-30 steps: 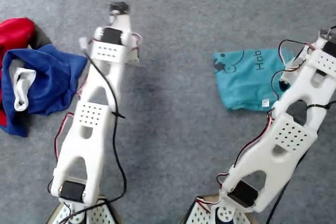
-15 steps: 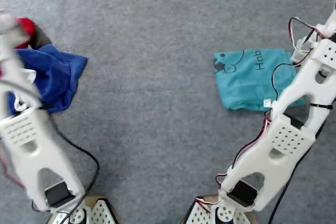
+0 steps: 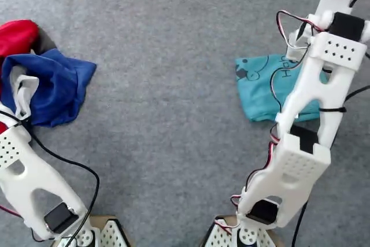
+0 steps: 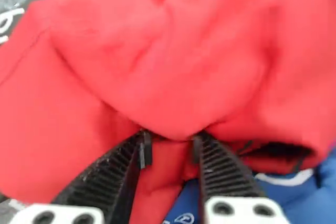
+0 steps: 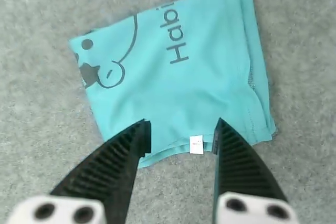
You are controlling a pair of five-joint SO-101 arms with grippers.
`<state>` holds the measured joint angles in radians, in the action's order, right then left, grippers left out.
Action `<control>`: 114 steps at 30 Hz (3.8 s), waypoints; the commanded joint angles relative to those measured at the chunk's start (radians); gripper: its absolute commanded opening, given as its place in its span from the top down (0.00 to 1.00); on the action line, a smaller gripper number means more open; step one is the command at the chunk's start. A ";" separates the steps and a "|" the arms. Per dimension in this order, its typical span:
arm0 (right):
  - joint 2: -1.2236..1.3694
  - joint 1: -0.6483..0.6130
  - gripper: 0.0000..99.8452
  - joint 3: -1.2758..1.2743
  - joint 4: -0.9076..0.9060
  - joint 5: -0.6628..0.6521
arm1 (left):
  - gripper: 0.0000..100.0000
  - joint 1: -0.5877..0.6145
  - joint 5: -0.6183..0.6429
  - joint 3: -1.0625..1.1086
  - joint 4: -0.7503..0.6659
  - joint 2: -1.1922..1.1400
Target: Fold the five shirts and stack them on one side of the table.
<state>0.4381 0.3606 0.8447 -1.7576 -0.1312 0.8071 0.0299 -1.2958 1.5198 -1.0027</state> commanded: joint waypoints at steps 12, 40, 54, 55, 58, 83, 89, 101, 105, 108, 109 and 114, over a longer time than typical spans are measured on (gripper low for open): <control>-0.122 -0.014 0.81 -0.002 -0.008 -0.006 | 0.97 -0.064 0.023 -0.384 0.222 0.087; -0.116 -0.049 0.81 -0.131 -0.006 -0.006 | 0.83 -0.180 0.040 0.739 -0.126 0.942; -0.124 -0.161 0.81 -0.255 -0.005 -0.008 | 0.77 -0.001 0.083 0.908 -0.712 0.511; -0.124 -0.163 0.81 -0.255 -0.005 -0.008 | 0.77 -0.005 0.100 0.863 -0.700 0.470; -0.124 -0.163 0.81 -0.254 -0.005 -0.008 | 0.80 -0.015 0.118 0.705 -0.620 0.361; -0.124 -0.155 0.81 -0.249 -0.005 -0.008 | 0.97 -0.335 0.110 -0.371 0.166 0.347; -0.124 -0.153 0.81 -0.249 -0.006 -0.008 | 0.97 -0.559 0.066 -0.367 0.242 0.591; -0.124 -0.071 0.81 -0.131 -0.005 -0.008 | 0.97 -0.943 0.023 0.038 0.242 1.060; -0.124 -0.057 0.81 -0.091 -0.005 -0.008 | 0.97 -1.081 0.023 0.331 0.239 1.257; -0.124 -0.046 0.81 -0.087 -0.005 -0.008 | 0.97 -1.173 0.026 0.492 0.236 1.376; -0.124 -0.046 0.81 -0.087 -0.005 -0.008 | 0.97 -1.201 0.026 0.529 0.236 1.410; -0.122 -0.046 0.81 -0.087 -0.005 -0.008 | 0.97 -1.270 0.026 0.544 0.158 1.534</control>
<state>0.3721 0.3007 0.7142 -1.7591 -0.1312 -0.4312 0.0591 -0.7419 1.7407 0.4519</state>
